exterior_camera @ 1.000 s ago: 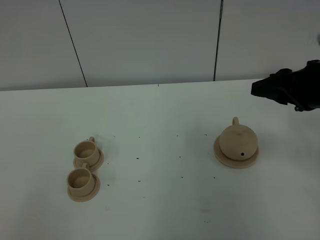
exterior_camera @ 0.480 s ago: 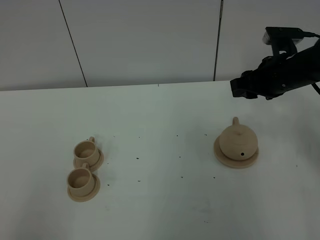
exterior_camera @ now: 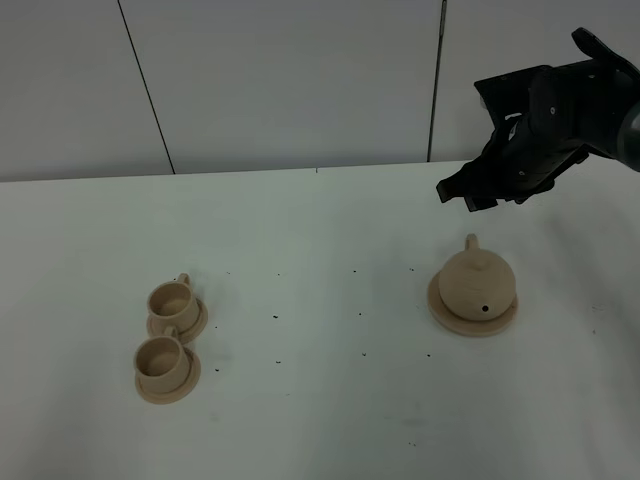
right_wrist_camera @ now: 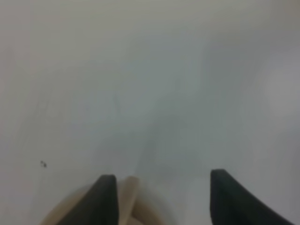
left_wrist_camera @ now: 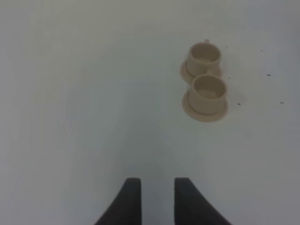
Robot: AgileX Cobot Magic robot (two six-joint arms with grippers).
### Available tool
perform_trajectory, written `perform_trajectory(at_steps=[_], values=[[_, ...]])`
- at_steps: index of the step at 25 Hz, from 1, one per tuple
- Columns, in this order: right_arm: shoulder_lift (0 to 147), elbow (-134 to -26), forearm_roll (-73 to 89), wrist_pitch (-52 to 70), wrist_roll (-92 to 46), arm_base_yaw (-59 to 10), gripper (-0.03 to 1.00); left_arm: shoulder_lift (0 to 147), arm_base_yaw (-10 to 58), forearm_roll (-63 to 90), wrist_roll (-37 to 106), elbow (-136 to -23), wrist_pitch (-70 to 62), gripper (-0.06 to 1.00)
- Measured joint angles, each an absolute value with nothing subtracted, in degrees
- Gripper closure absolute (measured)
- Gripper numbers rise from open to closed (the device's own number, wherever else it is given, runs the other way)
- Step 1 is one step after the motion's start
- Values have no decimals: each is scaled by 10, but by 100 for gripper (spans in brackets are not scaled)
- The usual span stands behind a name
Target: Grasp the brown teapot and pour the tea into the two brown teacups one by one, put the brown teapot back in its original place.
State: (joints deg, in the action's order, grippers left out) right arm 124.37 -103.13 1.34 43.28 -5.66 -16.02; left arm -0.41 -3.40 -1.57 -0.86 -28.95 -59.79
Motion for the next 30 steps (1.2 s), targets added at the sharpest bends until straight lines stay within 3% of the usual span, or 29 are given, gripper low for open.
perform_trajectory(at_steps=[30], values=[[1298,-1042,23,431,-43,-164,53,-4,-34,-16,-8,-289,-598,70]])
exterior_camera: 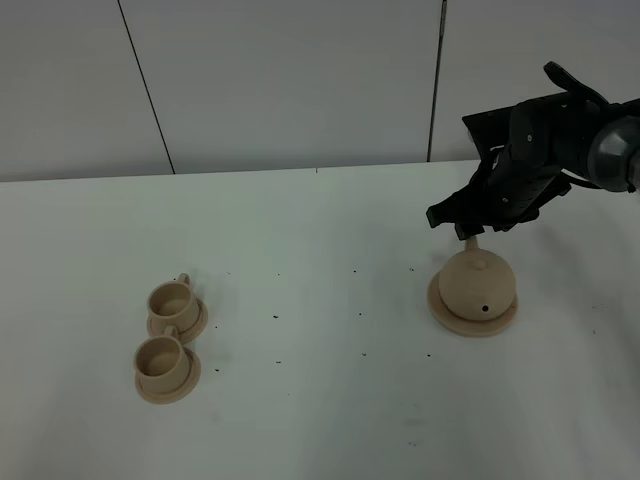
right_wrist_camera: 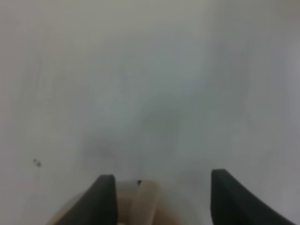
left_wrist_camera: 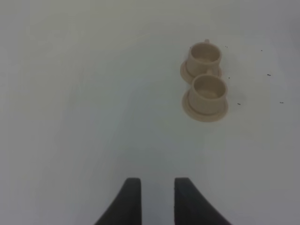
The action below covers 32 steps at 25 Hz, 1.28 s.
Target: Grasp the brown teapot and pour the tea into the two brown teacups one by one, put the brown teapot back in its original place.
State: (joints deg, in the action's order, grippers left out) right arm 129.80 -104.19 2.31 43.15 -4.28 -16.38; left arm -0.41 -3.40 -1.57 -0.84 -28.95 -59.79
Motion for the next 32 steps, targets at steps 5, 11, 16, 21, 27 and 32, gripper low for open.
perform_trajectory(at_steps=[5,11,16,21,27,32], values=[[1298,-1042,-9,428,-20,-164,53,-4,-34,-16,-8,-289,-598,70],[1298,-1042,-23,429,-16,-164,53,-4,-34,-16,-8,-289,-598,70],[1298,-1042,-32,433,-16,-164,53,-4,-34,-16,-8,-289,-598,70],[1298,-1042,-53,449,0,-163,53,-4,-34,-16,-8,-289,-598,70],[1298,-1042,-57,469,3,-163,53,-4,-34,-16,-8,-289,-598,70],[1298,-1042,-60,475,5,-163,53,-4,-34,-16,-8,-289,-598,70]])
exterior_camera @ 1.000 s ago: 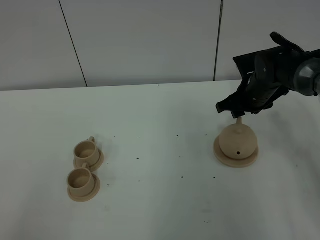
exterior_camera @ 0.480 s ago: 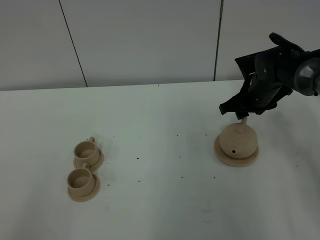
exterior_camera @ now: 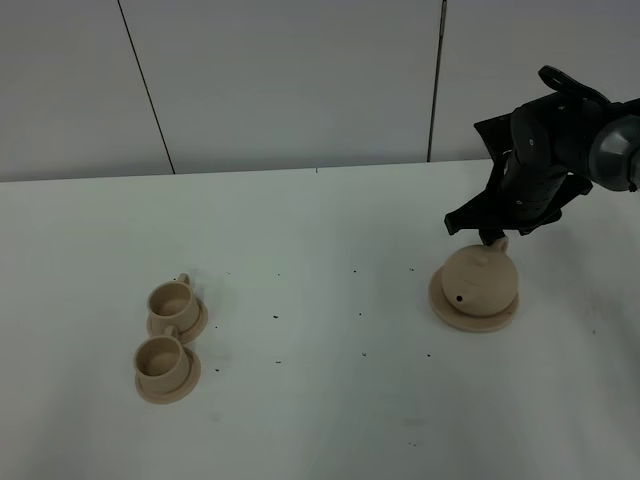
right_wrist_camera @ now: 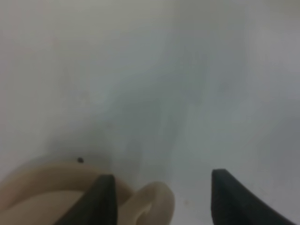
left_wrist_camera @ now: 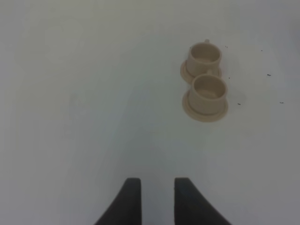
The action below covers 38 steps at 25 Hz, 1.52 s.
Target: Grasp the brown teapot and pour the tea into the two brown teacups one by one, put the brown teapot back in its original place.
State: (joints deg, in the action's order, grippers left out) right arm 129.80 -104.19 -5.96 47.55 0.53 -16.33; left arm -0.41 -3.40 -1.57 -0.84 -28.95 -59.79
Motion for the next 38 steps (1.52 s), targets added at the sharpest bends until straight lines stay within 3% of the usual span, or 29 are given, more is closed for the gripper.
perform_trajectory(at_steps=[38], values=[[1298,-1046,-101,611,16,-157,53,-4,-34,-16,-8,-289,-598,70]])
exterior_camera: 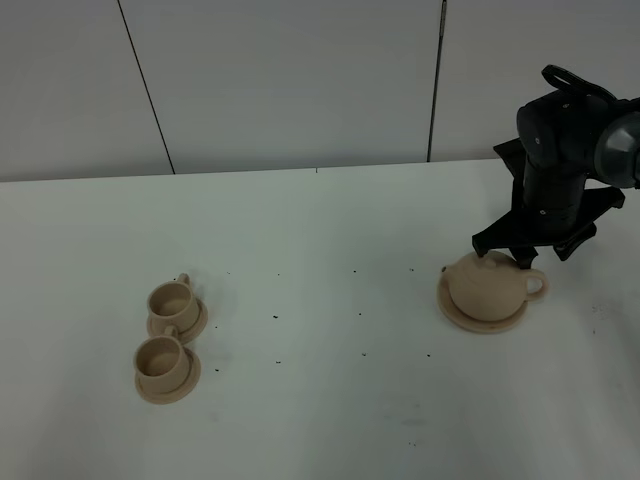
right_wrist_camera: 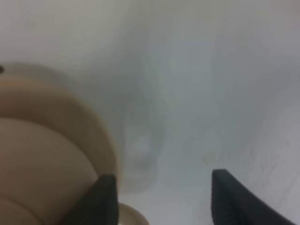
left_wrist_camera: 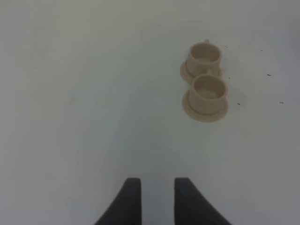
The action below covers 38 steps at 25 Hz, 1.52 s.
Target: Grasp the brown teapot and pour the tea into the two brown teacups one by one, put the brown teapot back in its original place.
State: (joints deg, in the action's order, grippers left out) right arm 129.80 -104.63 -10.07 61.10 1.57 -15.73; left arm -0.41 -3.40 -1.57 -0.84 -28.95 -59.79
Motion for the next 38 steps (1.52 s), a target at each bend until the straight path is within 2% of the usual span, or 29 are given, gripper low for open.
perform_trajectory(at_steps=[22,38], values=[[1298,-1046,-78,688,14,-157,53,-4,-34,-16,-8,-289,-598,70],[1298,-1046,-49,698,12,-157,53,-4,-34,-16,-8,-289,-598,70]])
